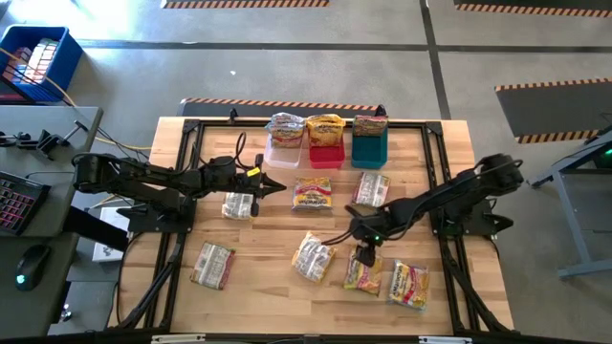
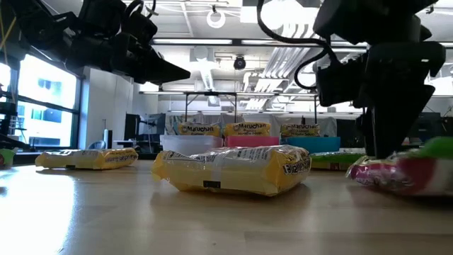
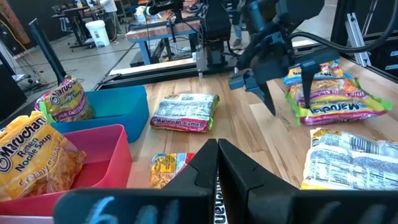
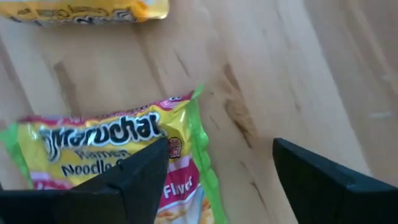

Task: Sort Maruchan noodles
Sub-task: Put the green noodle pack into the blue bin

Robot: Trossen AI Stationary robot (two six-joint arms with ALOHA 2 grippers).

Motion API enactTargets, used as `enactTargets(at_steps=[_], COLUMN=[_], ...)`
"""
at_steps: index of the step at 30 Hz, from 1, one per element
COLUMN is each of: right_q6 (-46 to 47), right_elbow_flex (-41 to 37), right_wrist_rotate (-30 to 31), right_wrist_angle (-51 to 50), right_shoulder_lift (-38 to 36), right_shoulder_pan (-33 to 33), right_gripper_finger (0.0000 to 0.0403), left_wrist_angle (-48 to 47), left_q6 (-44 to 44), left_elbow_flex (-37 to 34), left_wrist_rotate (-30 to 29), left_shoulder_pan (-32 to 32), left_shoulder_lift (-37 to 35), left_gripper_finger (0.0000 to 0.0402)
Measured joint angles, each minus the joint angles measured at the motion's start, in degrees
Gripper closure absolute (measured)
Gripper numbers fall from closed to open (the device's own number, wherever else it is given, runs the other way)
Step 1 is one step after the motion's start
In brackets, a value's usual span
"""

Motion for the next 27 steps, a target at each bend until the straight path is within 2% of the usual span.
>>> enactTargets(at_steps=[3,6,11,15,17,19,22,27], right_q6=[-1.1,-2.1,-5.7,-10.1,-11.8,-12.4,-14.5,-14.9], right_elbow_flex=[0.0,0.0,0.0,-0.1,-0.1,-0.1,-0.1,-0.2], right_wrist_rotate=[-0.8,-0.9,-1.1,-4.0,-4.3,-3.3,0.2,9.1], right_wrist_angle=[1.3,2.1,3.4,5.3,5.6,5.7,6.0,4.9], right_shoulder_lift=[0.5,0.5,0.5,0.4,0.3,0.3,0.0,-1.4], right_shoulder_pan=[0.0,0.0,0.0,0.0,0.0,0.0,0.2,0.7], right_gripper_finger=[0.0157,0.02,0.0303,0.0383,0.0395,0.039,0.0398,0.0402], left_wrist_angle=[0.0,0.0,0.0,0.1,0.3,0.6,0.5,0.4], left_q6=[0.0,-0.1,-0.5,-2.4,-3.8,-5.8,-8.0,-9.0], left_elbow_flex=[0.0,0.0,0.0,0.0,0.0,0.2,1.0,3.9], left_wrist_rotate=[0.0,0.0,0.0,-0.2,-0.7,-1.9,-4.8,-5.3], left_shoulder_pan=[0.0,0.0,-0.1,-0.1,-0.1,-0.1,-0.9,-4.3], left_shoulder_lift=[0.0,0.0,0.0,0.0,0.0,0.3,2.0,7.9], left_gripper_finger=[0.0398,0.0398,0.0398,0.0398,0.0398,0.0398,0.0398,0.0381])
